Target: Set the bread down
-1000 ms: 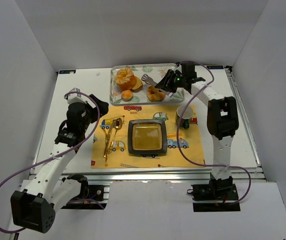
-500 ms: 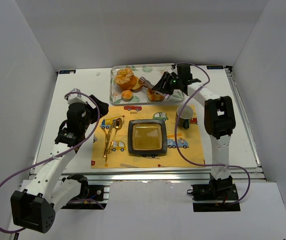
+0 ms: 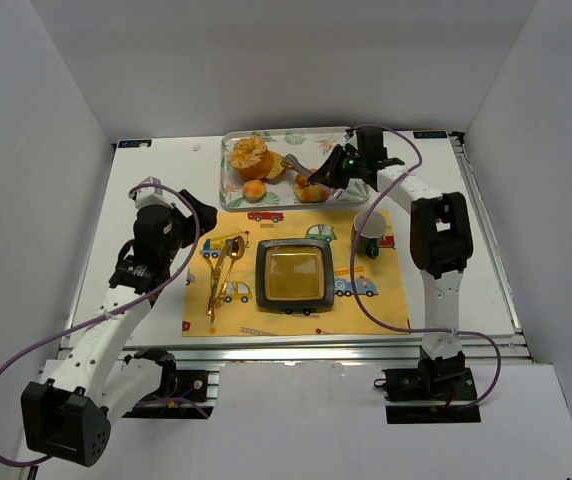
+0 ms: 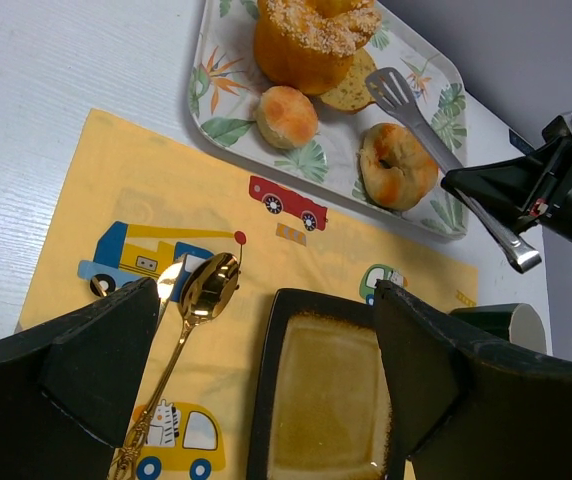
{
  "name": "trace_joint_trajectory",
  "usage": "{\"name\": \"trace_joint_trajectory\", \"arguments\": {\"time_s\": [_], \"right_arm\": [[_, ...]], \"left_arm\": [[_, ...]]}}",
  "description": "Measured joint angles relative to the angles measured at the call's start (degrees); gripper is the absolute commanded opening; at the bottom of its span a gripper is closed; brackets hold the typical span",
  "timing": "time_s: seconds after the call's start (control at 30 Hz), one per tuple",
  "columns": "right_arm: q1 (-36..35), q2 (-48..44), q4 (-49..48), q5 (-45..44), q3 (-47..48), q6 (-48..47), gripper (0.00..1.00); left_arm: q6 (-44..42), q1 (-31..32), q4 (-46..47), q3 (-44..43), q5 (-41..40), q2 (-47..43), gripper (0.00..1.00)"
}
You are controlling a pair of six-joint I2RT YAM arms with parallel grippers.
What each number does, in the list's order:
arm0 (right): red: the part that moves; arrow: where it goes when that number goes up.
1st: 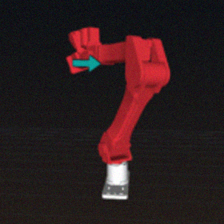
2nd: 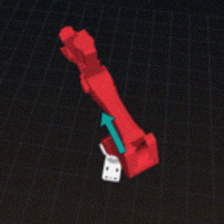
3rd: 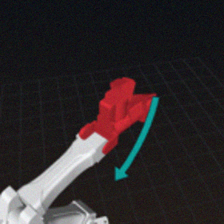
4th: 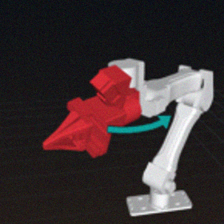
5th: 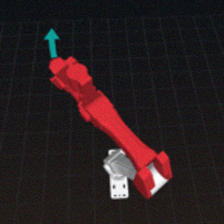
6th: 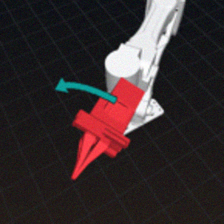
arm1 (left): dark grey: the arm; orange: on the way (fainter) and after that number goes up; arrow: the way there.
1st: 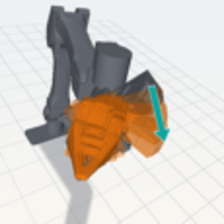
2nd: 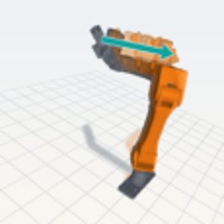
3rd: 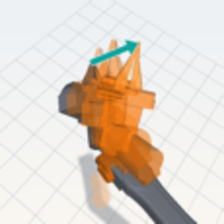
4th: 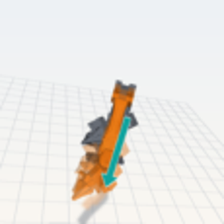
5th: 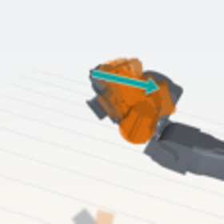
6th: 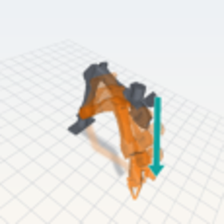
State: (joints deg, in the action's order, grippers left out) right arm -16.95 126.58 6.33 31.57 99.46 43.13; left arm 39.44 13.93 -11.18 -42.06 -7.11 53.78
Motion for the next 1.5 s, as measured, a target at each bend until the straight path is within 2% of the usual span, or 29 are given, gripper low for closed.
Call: {"name": "trace_joint_trajectory", "arguments": {"time_s": [0.27,0.4,0.57,0.67,0.87,1.0,1.2,1.33,1.37,1.43,1.5], "right_arm": [[2.64,-5.42,0.04,-1.57,-0.09,-11.72,0.00],[3.39,-13.75,0.00,-0.87,-3.78,-18.60,0.00],[3.32,-27.65,2.67,6.25,-12.41,-28.65,0.00],[3.32,-36.81,7.61,12.31,-19.56,-36.98,0.00],[2.95,-48.22,27.26,19.54,-28.26,-58.40,0.00],[2.95,-51.43,38.16,19.96,-33.14,-69.37,0.00],[2.97,-51.58,43.21,16.68,-40.54,-74.79,0.00],[2.97,-49.57,42.82,13.99,-41.59,-74.82,0.21],[2.97,-49.33,42.21,13.27,-41.66,-74.55,0.29],[2.97,-49.31,40.70,12.15,-41.88,-73.42,0.38],[2.97,-49.31,38.91,11.15,-41.92,-72.46,0.43]], "left_arm": [[-0.02,0.00,0.07,-0.02,-0.42,-0.37,0.96],[-0.35,0.00,0.13,-0.02,-0.57,-0.44,0.94],[-1.01,0.00,0.68,-0.02,-0.81,-0.44,0.92],[-1.36,-0.04,1.11,-0.02,-0.79,-0.61,0.92],[-2.54,-0.33,1.38,-0.02,-0.72,-1.57,0.94],[-3.23,-0.33,1.36,-0.02,-0.07,-1.64,0.94],[-3.63,-0.37,1.38,0.00,1.29,-1.64,0.94],[-3.45,-0.39,1.79,0.07,2.05,-1.64,0.94],[-3.41,-0.39,2.05,0.09,2.10,-1.66,0.94],[-3.21,-0.44,2.25,0.13,2.23,-1.79,0.94],[-2.97,-0.48,2.45,0.37,2.25,-2.19,0.94]]}}
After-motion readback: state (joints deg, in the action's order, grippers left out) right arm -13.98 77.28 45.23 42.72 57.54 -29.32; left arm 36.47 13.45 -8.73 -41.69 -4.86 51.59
